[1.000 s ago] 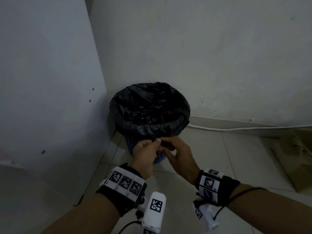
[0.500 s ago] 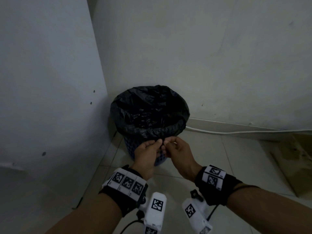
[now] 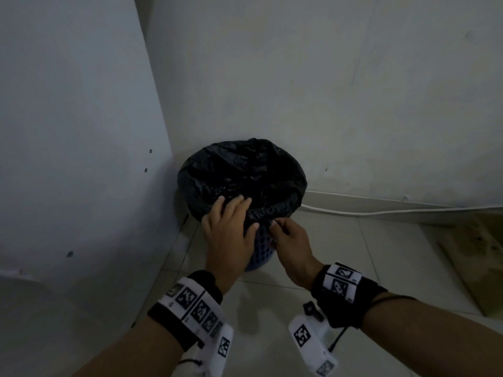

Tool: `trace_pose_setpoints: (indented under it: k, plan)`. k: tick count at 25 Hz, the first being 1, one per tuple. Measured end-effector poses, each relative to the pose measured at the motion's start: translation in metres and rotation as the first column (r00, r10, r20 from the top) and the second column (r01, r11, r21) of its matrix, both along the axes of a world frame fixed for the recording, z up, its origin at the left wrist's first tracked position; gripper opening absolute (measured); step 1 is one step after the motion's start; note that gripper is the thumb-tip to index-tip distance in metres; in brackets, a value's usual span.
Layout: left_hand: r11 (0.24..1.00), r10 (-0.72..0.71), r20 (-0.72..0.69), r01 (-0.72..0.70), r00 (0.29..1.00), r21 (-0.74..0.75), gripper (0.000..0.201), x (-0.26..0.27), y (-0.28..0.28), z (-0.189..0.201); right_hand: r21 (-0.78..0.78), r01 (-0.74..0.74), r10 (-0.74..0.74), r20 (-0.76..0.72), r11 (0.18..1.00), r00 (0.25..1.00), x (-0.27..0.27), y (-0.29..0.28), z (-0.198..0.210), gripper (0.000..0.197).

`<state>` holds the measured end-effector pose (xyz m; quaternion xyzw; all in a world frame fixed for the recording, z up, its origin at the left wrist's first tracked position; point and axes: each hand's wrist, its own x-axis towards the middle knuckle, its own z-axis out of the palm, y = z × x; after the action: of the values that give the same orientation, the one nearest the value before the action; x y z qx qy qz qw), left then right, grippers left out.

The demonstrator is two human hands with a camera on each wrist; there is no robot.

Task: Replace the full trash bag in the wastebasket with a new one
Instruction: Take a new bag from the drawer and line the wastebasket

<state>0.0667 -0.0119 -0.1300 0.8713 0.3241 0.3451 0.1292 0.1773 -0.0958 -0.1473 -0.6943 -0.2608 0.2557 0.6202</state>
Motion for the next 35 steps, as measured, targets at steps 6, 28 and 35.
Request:
trace_pose_setpoints:
  k: [6, 28, 35]
  plan:
    - [0.998, -0.031, -0.024, 0.03, 0.999, -0.054, 0.02, 0.006, 0.007, 0.001, 0.043, 0.184, -0.153, -0.392, 0.982, 0.907, -0.005, 0.017, 0.02, 0.019]
    - [0.238, 0.407, 0.35, 0.272, 0.844, -0.933, 0.049, 0.0, 0.003, 0.002, 0.084, 0.022, 0.034, -0.611, 0.996, 0.791, -0.008, 0.024, 0.029, 0.039]
    - [-0.072, 0.451, 0.369, 0.445, 0.813, -0.893, 0.05, 0.021, 0.014, 0.032, 0.076, -0.022, 0.061, -0.564, 0.997, 0.824, -0.009, 0.036, 0.052, 0.014]
